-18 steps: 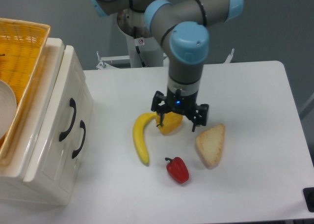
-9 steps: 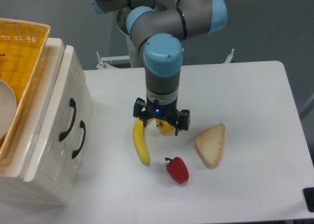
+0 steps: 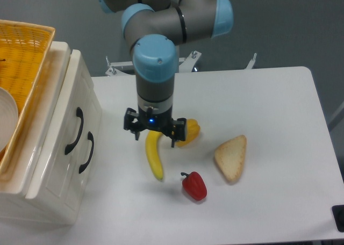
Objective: Slide the top white drawer open
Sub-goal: 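Carry the gripper over the banana to the upper drawer's black handle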
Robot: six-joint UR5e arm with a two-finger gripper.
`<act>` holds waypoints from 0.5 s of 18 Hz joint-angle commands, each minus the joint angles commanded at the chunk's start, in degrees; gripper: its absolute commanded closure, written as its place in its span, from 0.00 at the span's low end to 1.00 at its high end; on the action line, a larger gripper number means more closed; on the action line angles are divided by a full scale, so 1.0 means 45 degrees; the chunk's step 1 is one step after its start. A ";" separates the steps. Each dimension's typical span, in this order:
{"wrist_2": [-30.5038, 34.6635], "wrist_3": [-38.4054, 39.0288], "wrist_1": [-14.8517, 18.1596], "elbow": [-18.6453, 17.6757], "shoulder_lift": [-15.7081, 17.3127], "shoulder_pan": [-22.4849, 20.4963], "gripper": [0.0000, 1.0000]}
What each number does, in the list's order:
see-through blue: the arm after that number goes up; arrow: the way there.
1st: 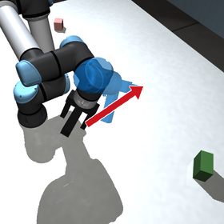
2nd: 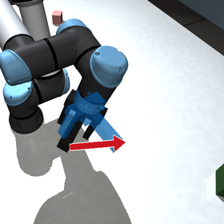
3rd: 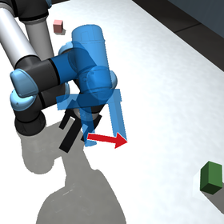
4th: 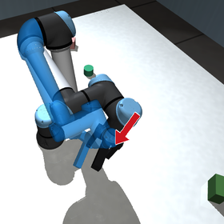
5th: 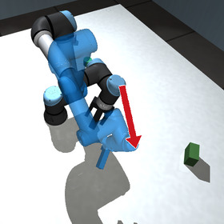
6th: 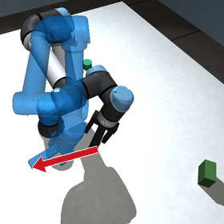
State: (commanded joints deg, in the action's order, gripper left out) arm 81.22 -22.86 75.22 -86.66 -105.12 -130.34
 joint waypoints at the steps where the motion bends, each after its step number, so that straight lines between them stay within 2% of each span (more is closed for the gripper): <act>1: -0.0176 0.0215 0.0294 0.0000 0.0020 0.0155 0.00; 5: -0.0996 0.0567 0.0687 0.0020 0.0020 0.0546 0.00; 9: -0.1329 0.0979 0.0688 0.0019 -0.0019 0.0801 0.00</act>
State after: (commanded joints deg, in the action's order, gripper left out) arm 75.24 -18.46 78.31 -86.57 -105.21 -126.74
